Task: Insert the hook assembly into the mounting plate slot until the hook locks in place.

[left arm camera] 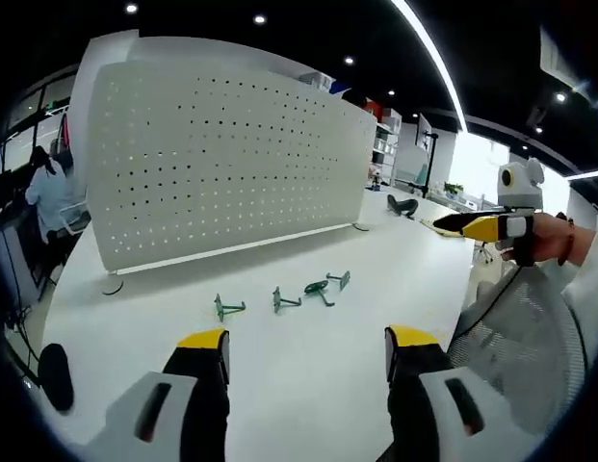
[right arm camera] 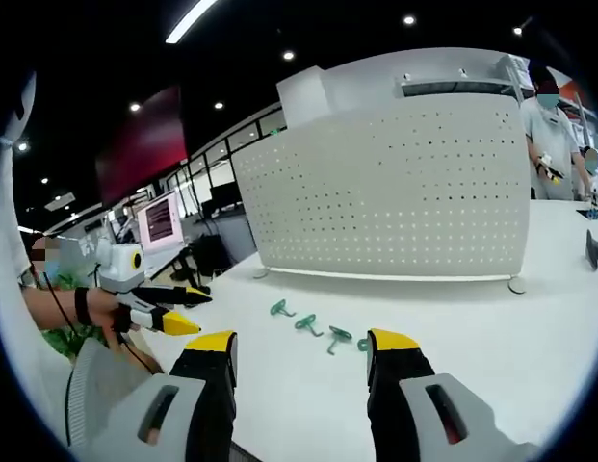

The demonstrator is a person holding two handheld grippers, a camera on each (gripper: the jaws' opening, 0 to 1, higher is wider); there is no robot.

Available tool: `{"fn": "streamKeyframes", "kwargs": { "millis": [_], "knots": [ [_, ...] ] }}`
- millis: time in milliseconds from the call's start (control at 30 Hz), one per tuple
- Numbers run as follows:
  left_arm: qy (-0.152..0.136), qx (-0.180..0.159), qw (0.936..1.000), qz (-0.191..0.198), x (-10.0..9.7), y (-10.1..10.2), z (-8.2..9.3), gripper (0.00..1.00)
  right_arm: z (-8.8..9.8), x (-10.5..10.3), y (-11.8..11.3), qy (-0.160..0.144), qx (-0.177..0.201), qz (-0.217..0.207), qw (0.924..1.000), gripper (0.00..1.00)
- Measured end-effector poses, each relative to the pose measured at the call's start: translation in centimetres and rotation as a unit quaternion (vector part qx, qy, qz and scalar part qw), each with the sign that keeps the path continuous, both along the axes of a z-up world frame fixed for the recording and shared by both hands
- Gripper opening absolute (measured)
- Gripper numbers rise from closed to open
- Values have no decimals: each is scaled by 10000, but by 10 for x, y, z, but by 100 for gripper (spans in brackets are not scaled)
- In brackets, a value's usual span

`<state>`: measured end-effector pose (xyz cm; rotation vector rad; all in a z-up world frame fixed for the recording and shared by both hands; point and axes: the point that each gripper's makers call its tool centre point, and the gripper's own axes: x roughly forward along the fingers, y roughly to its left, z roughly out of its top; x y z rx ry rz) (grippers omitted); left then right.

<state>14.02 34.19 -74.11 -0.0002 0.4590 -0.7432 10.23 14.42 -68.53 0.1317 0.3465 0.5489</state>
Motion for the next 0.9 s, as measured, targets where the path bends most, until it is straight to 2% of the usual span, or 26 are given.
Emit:
{"fn": "streamKeyframes", "kwargs": {
  "millis": [100,167,267,333,467,567,900],
  "knots": [
    [84,130,9999,59,8,1,-6,68,-1,0,-3,21,-19,-52,10000,55],
    [43,269,9996,-50,11,-1,-9,68,-1,1,-4,15,-18,-77,10000,55],
    [72,253,9996,-39,16,-3,-10,67,-1,1,-5,28,-15,-96,9999,55],
    [37,493,9987,-138,18,-4,-14,67,-2,2,-6,33,-25,-101,9999,55],
    [143,399,9990,-160,24,-10,-17,65,-3,2,-7,53,-31,-111,9999,55],
    [139,595,9978,-242,27,-9,-21,65,-5,2,-7,81,-22,-123,9999,55],
    [247,819,9962,-187,41,-3,-33,60,-10,0,-6,129,42,-149,9998,54]
  ]
}}
